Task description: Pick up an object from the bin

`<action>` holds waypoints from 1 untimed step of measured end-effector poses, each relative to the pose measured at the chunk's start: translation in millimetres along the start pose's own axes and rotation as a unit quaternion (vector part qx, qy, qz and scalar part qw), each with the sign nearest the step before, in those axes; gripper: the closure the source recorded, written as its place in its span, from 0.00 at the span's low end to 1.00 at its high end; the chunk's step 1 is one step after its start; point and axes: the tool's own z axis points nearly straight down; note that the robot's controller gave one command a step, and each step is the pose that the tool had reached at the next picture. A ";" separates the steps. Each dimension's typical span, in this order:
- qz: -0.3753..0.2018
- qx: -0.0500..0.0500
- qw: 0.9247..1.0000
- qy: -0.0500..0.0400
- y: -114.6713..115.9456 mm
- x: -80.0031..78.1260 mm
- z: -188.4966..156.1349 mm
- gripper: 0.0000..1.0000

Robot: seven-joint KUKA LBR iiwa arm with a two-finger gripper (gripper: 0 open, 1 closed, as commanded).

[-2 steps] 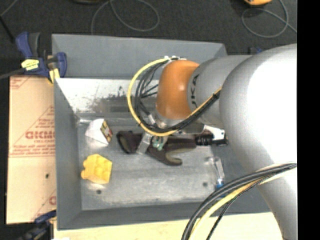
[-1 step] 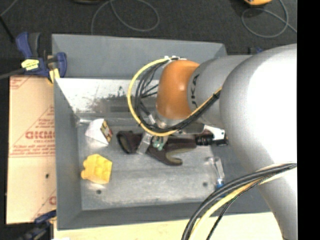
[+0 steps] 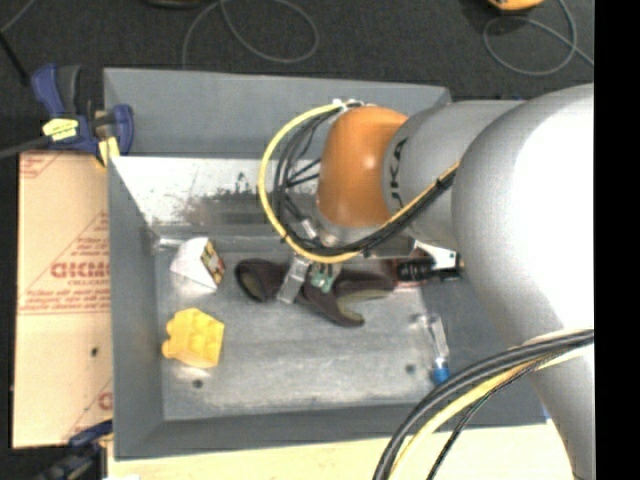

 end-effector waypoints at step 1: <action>-0.006 -0.002 1.000 0.000 -2.9 3.9 -58.9 1.00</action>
Offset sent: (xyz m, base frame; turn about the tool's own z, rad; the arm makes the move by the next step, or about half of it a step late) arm -0.0035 0.0042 0.0853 -0.0122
